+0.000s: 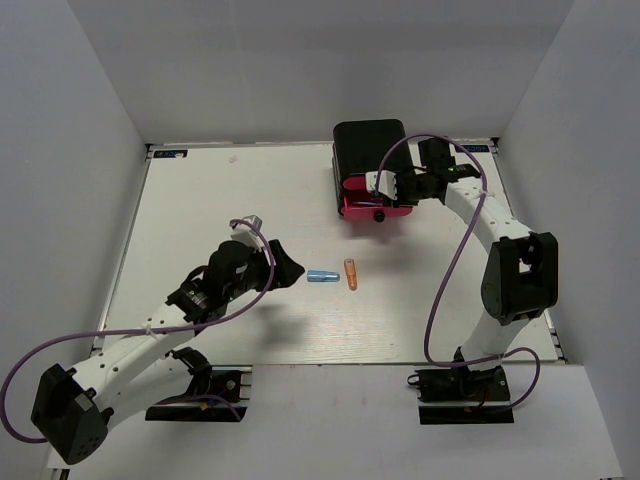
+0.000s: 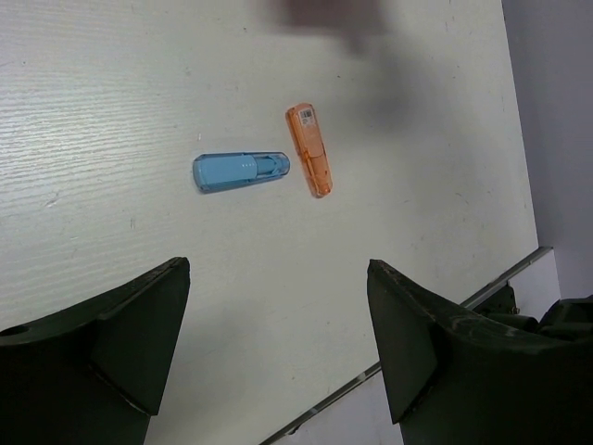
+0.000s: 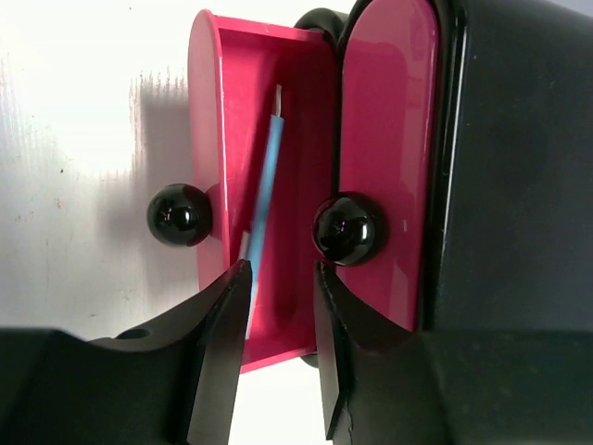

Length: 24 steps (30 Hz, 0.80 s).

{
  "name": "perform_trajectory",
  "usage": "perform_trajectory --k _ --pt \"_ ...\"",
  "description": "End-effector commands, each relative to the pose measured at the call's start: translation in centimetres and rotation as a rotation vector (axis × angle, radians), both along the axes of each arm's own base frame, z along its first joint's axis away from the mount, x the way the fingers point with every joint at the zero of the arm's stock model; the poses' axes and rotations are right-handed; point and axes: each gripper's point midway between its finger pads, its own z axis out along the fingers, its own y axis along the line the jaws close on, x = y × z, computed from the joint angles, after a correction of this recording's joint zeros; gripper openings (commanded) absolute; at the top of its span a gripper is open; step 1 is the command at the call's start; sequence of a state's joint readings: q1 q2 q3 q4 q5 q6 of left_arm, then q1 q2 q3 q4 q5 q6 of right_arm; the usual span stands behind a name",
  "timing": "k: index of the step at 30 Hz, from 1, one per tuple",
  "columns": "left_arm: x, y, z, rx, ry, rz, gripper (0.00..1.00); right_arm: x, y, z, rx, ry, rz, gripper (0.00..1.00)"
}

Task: Sort the stationery into containers
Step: Place the stationery in the drawer, then close the drawer in the storage box.

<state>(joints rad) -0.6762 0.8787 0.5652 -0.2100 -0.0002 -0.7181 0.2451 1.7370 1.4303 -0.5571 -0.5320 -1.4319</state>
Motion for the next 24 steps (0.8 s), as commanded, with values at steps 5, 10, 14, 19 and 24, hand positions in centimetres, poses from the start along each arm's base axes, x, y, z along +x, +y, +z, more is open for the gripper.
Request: perform_trajectory --k 5,10,14,19,24 --pt "0.6 -0.8 2.0 -0.021 -0.031 -0.017 0.87 -0.1 0.3 1.7 0.036 -0.029 -0.004 0.38" --pt "0.5 -0.7 1.9 -0.015 -0.024 -0.017 0.87 -3.3 1.3 3.1 0.117 0.046 0.049 0.0" --pt "0.3 -1.0 1.3 -0.009 -0.003 -0.034 0.87 -6.9 1.2 1.0 0.086 0.163 0.111 0.0" --pt "0.3 -1.2 1.2 -0.012 -0.001 -0.042 0.87 -8.3 0.5 -0.9 0.072 0.204 0.089 0.0" --pt "0.2 -1.2 0.8 -0.013 0.012 -0.038 0.87 -8.5 -0.4 -3.2 0.031 0.225 0.022 0.0"
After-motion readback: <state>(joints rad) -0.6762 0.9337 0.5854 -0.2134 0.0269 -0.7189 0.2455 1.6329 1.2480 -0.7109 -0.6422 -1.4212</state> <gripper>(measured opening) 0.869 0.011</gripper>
